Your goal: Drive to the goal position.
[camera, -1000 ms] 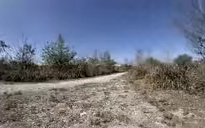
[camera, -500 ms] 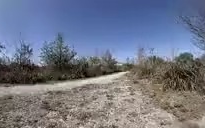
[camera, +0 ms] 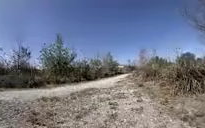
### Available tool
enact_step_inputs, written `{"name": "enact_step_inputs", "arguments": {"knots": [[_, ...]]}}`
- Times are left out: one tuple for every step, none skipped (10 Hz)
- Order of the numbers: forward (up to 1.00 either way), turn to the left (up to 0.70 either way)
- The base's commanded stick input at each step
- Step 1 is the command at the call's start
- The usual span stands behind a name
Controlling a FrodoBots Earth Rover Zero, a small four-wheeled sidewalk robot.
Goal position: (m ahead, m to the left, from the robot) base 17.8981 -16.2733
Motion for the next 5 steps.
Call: {"name": "enact_step_inputs", "arguments": {"knots": [[0.7, 0.0], [0.7, 0.0], [0.7, 0.0], [0.7, 0.0], [0.7, 0.0]]}}
